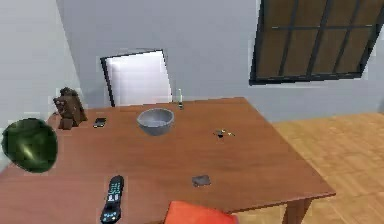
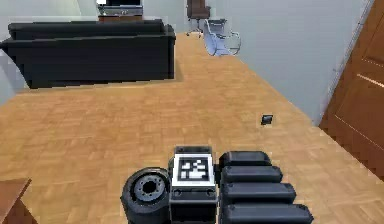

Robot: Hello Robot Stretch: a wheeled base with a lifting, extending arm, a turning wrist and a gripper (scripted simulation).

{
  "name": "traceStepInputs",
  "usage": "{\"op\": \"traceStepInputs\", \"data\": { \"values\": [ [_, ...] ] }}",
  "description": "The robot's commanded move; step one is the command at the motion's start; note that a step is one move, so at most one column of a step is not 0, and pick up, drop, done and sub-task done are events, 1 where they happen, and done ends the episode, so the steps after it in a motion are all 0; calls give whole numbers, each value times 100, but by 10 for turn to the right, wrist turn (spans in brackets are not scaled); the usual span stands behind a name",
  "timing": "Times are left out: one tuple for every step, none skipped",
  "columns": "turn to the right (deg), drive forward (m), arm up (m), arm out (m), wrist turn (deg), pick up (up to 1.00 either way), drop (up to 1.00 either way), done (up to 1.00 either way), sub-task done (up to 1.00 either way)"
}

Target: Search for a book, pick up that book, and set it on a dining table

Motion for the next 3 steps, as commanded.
{"op": "traceStepInputs", "data": {
  "values": [
    [450, 0, 0, 0, 0, 0, 0, 0, 0],
    [270, 0, 0, 0, 0, 0, 0, 0, 0],
    [-450, 0, 0, 0, 0, 0, 0, 0, 0]
  ]
}}
